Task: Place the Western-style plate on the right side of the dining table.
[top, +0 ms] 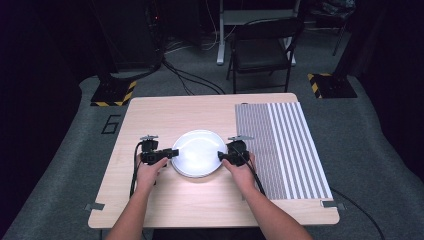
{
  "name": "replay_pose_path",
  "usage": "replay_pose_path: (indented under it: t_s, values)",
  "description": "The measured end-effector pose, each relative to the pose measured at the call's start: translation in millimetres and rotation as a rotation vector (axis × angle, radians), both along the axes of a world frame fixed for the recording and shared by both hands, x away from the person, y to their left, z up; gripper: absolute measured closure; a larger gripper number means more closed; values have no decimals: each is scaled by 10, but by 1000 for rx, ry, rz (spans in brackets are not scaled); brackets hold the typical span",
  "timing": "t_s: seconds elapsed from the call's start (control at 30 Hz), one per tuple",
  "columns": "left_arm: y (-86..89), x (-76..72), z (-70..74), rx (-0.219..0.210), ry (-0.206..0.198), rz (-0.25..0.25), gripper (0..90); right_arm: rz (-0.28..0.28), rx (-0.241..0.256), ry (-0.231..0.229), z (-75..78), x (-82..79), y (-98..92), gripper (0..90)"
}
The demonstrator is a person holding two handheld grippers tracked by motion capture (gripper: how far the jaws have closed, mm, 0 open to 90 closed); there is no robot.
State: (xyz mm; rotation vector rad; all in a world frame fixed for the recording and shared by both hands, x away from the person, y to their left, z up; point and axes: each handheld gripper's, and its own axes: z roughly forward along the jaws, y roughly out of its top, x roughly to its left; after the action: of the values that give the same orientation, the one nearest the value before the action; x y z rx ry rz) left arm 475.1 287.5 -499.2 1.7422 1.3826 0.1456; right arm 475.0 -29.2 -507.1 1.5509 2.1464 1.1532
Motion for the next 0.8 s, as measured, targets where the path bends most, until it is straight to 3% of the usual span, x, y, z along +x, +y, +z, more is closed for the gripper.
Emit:
replay_pose_path:
  t_s: [0.2, 0.53, 0.67, 0.8]
  values:
    - [-2, -1, 0, 1, 0, 1, 558, 12, -11, 15, -19, 6, 85, 500]
    - [-23, -11, -5, -1, -11, 15, 551, -19, 18, 35, -24, 10, 90, 531]
    - [-31, -15, -8, 1, -9, 1, 559, -16, 3, 10, 9, -6, 74, 537]
    - [-63, -16, -16, 2, -10, -3, 559, -28, 24, 8, 57, -26, 41, 536]
